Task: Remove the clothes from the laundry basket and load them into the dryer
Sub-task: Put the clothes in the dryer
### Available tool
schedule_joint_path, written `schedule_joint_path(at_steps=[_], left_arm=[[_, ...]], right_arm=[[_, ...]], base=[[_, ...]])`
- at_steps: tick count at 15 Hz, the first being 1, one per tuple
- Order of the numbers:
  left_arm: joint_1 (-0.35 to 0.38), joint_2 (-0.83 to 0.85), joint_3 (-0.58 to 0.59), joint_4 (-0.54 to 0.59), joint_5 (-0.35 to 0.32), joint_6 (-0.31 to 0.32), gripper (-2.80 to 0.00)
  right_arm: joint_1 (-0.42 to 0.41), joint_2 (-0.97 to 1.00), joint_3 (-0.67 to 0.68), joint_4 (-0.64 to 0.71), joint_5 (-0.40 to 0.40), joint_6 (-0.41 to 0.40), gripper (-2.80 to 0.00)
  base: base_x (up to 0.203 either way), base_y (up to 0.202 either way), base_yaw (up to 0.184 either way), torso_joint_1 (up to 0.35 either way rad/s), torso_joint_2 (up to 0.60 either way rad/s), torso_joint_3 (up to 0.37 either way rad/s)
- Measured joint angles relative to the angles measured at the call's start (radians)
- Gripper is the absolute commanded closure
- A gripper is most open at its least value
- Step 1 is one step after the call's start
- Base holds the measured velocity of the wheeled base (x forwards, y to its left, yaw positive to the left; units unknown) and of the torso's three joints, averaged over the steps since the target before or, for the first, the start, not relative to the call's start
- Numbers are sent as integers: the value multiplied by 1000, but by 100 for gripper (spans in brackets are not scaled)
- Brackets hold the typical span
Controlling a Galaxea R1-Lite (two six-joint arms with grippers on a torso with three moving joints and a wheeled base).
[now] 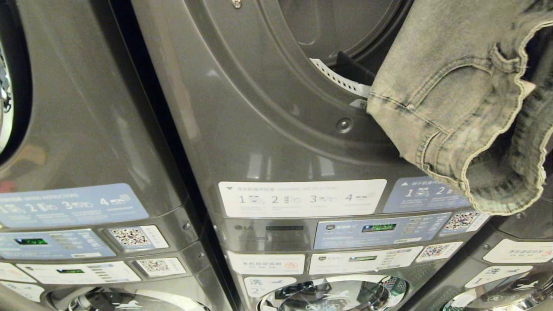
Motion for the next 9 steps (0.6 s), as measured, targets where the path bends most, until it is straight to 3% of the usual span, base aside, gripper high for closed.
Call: schedule_joint_path(at_steps=[5,9], left_arm=[[0,0,0,0,0,-1,0],[0,0,0,1,0,-2,0]], right_arm=[[1,208,2,-210,-110,-7,0],[3,300,1,-249,-117,-37,0]], base=[[0,0,0,0,0,0],[0,0,0,0,0,0]])
